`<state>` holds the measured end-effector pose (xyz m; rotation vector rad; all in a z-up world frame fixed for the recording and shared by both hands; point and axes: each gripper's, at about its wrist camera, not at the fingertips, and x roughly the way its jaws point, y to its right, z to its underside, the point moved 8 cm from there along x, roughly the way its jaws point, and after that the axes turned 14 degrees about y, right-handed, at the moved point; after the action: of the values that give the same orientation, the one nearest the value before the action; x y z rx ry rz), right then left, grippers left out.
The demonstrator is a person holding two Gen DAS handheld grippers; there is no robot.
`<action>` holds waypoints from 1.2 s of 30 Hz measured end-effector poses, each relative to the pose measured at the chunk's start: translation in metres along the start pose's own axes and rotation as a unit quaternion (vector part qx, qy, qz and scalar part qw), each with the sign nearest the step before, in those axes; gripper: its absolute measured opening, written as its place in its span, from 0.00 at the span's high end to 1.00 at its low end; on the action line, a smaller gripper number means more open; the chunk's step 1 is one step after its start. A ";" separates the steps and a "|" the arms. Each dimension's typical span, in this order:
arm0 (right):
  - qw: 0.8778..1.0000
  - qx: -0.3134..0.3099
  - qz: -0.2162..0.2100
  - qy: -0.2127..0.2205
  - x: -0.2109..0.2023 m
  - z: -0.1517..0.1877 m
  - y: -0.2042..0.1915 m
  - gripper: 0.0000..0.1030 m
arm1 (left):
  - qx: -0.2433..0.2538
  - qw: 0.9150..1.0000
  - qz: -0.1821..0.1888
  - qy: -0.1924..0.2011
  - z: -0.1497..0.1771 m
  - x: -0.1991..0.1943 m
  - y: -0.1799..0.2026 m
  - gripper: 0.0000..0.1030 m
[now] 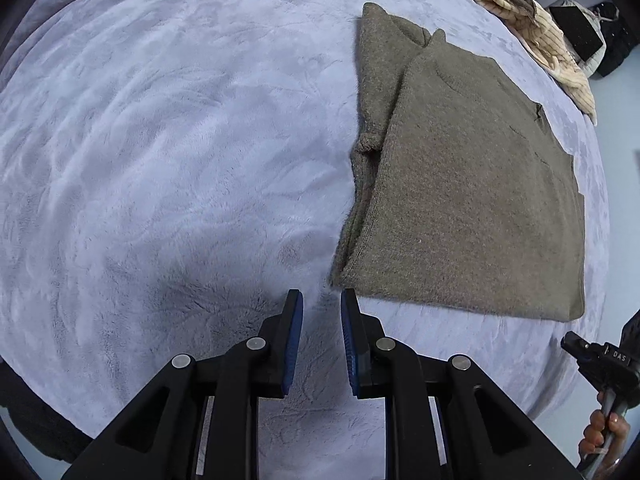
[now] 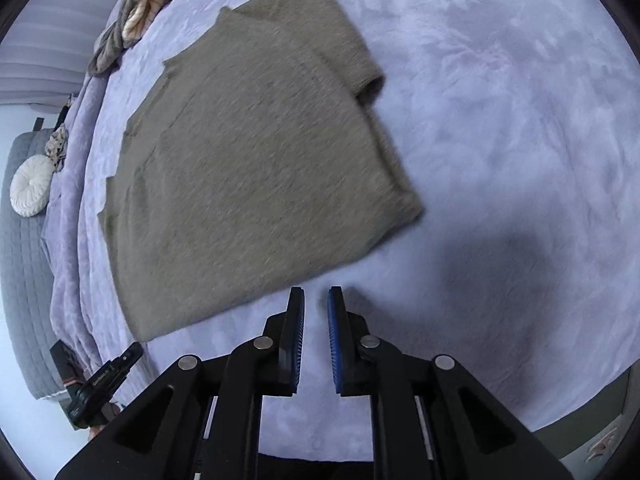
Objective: Fold small clothes
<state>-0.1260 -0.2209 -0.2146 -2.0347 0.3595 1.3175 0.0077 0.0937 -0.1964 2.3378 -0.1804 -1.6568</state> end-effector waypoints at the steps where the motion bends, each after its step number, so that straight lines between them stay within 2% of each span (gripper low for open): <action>1: 1.000 -0.010 -0.005 -0.015 0.005 0.014 -0.011 0.87 | 0.003 1.000 0.000 0.000 0.001 -0.003 -0.004 0.80; 5: 0.997 -0.038 -0.013 -0.062 0.026 0.055 -0.047 0.87 | 0.023 1.000 -0.017 -0.006 0.005 -0.009 -0.008 0.79; 8: 0.994 -0.057 -0.020 -0.086 0.037 0.076 -0.071 0.87 | 0.035 0.999 -0.017 -0.012 0.010 -0.015 -0.012 0.77; 11: 0.992 -0.083 -0.018 -0.091 0.041 0.087 -0.091 0.86 | 0.051 0.998 -0.031 -0.001 0.013 -0.025 -0.020 0.06; 12: 0.992 -0.089 -0.019 -0.091 0.041 0.091 -0.096 0.84 | 0.055 0.998 -0.032 0.008 0.013 -0.029 -0.021 0.06; 13: 0.991 -0.093 -0.019 -0.091 0.042 0.092 -0.101 0.77 | 0.061 0.998 -0.029 0.010 0.014 -0.032 -0.021 0.06; 14: 0.991 -0.095 -0.021 -0.089 0.043 0.093 -0.106 0.64 | 0.066 0.997 -0.027 0.007 0.016 -0.033 -0.022 0.06; 16: 0.991 -0.097 -0.026 -0.086 0.044 0.096 -0.114 0.51 | 0.068 0.997 -0.032 0.005 0.019 -0.035 -0.026 0.06; 19: 0.991 -0.101 -0.027 -0.085 0.046 0.098 -0.124 0.48 | 0.077 0.995 -0.058 0.003 0.021 -0.036 -0.037 0.06; 23: 0.990 -0.104 -0.036 -0.084 0.050 0.105 -0.135 0.40 | 0.072 0.993 -0.087 -0.016 0.024 -0.031 -0.052 0.06; 25: 0.990 -0.113 -0.044 -0.076 0.048 0.107 -0.142 0.40 | 0.071 0.993 -0.089 -0.023 0.025 -0.028 -0.056 0.06; 27: 0.989 -0.119 -0.060 -0.064 0.046 0.108 -0.150 0.33 | 0.069 0.994 -0.084 -0.027 0.026 -0.026 -0.057 0.06; 28: 0.989 -0.117 -0.071 -0.060 0.044 0.108 -0.153 0.13 | 0.072 0.994 -0.079 -0.029 0.026 -0.026 -0.057 0.06; 29: 0.988 -0.112 -0.088 -0.054 0.043 0.108 -0.159 0.02 | 0.076 0.994 -0.075 -0.030 0.027 -0.027 -0.057 0.06; 31: 0.988 -0.101 -0.108 -0.050 0.041 0.109 -0.166 0.00 | 0.078 0.994 -0.067 -0.029 0.024 -0.021 -0.045 0.06; 36: 0.986 -0.080 -0.130 -0.061 0.051 0.115 -0.181 0.00 | 0.061 0.997 -0.046 -0.030 0.025 -0.026 -0.049 0.06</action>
<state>-0.0825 -0.0053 -0.2186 -2.0377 -0.0692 1.3324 -0.0270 0.1435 -0.1944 2.4202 -0.1919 -1.8080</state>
